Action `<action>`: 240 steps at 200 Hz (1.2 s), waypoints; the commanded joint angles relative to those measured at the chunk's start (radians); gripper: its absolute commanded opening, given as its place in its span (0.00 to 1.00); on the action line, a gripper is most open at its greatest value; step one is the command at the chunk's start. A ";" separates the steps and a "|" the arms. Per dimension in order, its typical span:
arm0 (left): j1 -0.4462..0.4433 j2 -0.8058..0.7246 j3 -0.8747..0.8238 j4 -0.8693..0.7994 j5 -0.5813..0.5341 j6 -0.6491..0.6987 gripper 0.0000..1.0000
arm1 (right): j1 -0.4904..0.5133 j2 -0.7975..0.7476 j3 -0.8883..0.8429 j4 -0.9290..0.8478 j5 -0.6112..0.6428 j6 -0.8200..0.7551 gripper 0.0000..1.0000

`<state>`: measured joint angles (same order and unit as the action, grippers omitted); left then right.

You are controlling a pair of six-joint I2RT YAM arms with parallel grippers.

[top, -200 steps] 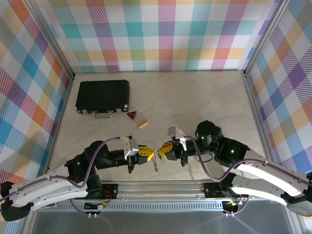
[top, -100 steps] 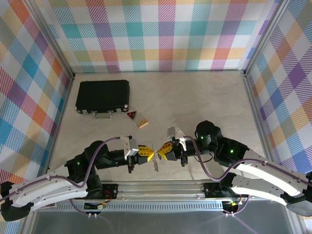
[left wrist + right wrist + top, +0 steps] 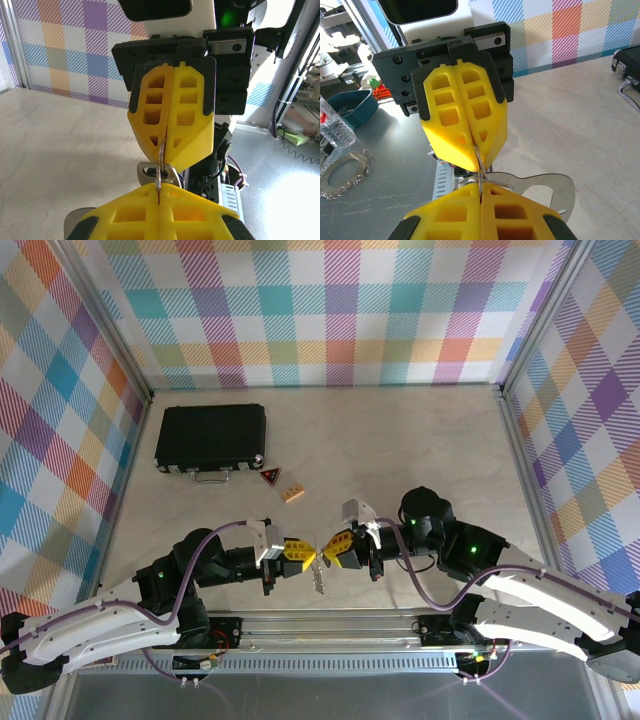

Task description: Put the keys on the keyring

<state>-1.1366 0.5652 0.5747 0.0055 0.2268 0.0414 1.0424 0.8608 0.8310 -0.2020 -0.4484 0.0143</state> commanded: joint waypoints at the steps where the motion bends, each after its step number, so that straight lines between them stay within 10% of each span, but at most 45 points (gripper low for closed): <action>1: -0.005 -0.014 0.030 0.048 0.026 0.000 0.00 | 0.011 0.012 0.003 0.038 -0.015 -0.008 0.00; 131: -0.005 -0.015 0.039 0.027 0.003 0.005 0.00 | 0.013 0.002 0.010 0.009 -0.010 -0.012 0.00; 240: -0.005 -0.114 -0.034 -0.066 -0.311 -0.015 0.00 | -0.062 -0.005 -0.247 0.065 0.335 0.272 0.00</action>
<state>-1.1366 0.4965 0.5640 -0.0582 -0.0177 0.0410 0.9977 0.8146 0.6468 -0.1932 -0.2142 0.1829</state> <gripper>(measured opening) 0.060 0.044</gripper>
